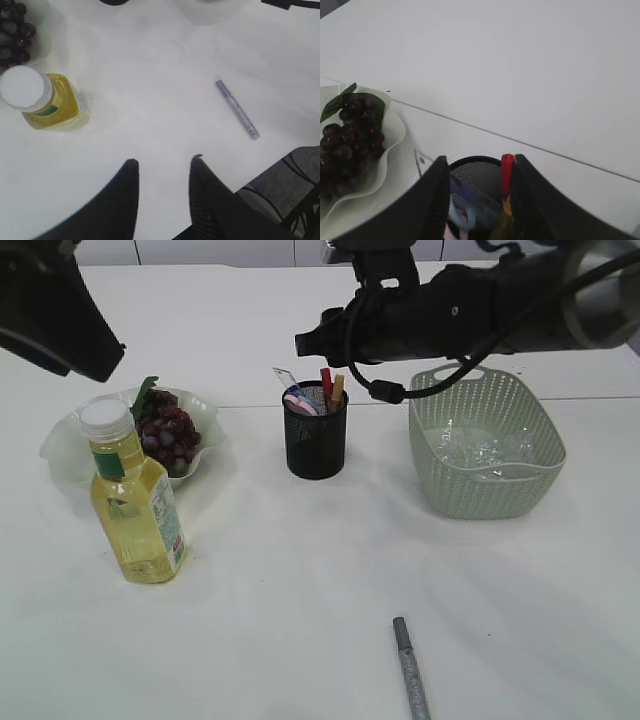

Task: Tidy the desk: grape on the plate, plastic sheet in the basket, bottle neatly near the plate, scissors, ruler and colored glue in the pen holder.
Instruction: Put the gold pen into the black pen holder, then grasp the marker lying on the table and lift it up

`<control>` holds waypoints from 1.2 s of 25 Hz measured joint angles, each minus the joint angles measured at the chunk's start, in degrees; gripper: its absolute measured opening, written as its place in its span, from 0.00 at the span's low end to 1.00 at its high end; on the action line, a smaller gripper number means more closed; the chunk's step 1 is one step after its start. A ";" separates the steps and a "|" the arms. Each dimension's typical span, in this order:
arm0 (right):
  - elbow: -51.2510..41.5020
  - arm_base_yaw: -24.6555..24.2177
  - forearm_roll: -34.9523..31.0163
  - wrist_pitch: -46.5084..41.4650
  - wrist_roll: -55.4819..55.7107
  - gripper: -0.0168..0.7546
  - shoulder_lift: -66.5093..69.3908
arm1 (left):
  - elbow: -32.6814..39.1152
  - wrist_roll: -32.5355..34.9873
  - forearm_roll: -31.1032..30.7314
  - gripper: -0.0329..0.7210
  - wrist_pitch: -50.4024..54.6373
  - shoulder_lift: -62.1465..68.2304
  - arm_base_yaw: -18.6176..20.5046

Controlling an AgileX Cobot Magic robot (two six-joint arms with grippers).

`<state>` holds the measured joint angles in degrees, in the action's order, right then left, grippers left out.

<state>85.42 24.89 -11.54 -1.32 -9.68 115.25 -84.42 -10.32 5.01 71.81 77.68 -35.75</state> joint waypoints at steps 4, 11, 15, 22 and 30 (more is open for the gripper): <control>0.00 0.00 -0.73 -9.40 0.00 0.41 -3.41 | 0.00 0.00 -0.13 0.38 0.00 0.00 0.00; 2.04 0.00 -1.67 -36.49 0.96 0.41 -8.93 | 0.00 0.00 -0.32 0.38 0.00 0.00 0.00; 4.81 0.00 -2.11 -52.19 2.95 0.41 -10.46 | 0.00 0.00 -0.32 0.38 0.00 0.00 0.00; 5.89 0.00 -0.67 -68.40 4.08 0.41 -10.80 | 0.00 -0.50 -0.21 0.38 0.00 0.00 0.00; -1.45 0.00 3.51 -68.49 10.52 0.41 -11.35 | 0.00 -3.86 -0.13 0.38 0.00 0.00 0.00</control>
<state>83.97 24.89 -8.03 -69.81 0.83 103.90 -84.42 -14.18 4.88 71.81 77.68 -35.75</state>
